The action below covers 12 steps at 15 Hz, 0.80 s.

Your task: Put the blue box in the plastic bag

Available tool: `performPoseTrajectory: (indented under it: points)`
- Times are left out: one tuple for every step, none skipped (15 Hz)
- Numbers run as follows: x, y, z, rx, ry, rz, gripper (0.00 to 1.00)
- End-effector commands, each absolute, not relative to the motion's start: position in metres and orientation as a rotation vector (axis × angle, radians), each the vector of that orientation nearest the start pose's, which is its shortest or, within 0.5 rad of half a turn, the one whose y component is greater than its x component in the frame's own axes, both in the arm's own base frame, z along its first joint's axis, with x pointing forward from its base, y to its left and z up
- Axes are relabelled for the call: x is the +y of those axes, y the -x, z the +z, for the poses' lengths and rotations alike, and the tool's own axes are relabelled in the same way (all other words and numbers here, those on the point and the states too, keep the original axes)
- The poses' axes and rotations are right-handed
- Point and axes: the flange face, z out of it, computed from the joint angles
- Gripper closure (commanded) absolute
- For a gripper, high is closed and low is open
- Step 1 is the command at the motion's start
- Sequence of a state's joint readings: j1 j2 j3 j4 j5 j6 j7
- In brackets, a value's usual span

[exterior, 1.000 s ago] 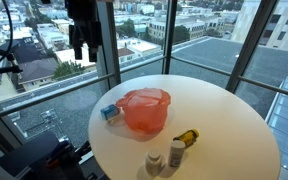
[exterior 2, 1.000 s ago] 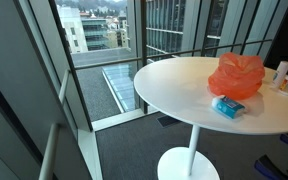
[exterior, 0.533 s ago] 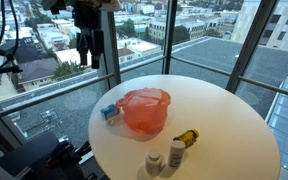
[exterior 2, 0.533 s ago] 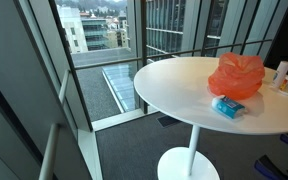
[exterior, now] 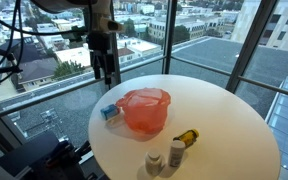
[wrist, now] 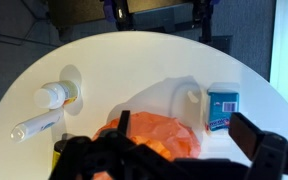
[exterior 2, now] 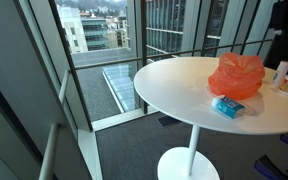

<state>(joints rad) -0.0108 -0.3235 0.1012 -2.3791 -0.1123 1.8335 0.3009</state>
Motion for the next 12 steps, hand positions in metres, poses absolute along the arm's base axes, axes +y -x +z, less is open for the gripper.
performPoseTrajectory:
  points:
    - [0.034,-0.421,0.407,0.341,3.282,0.285,0.00]
    - [0.035,-0.422,0.403,0.342,3.280,0.288,0.00]
    - [0.035,-0.421,0.402,0.344,3.281,0.302,0.00]
    - [0.032,-0.421,0.403,0.310,3.284,0.318,0.00]
    - [0.032,-0.421,0.401,0.313,3.284,0.326,0.00]
    - [0.032,-0.422,0.400,0.313,3.284,0.329,0.00]
    - [0.032,-0.422,0.400,0.313,3.284,0.329,0.00]
    - [0.032,-0.421,0.400,0.315,3.294,0.313,0.00]
    - [0.033,-0.422,0.398,0.325,3.302,0.281,0.00]
    - [0.033,-0.422,0.395,0.323,3.291,0.271,0.00]
    - [0.034,-0.424,0.392,0.324,3.285,0.248,0.00]
    - [0.035,-0.425,0.388,0.322,3.283,0.230,0.00]
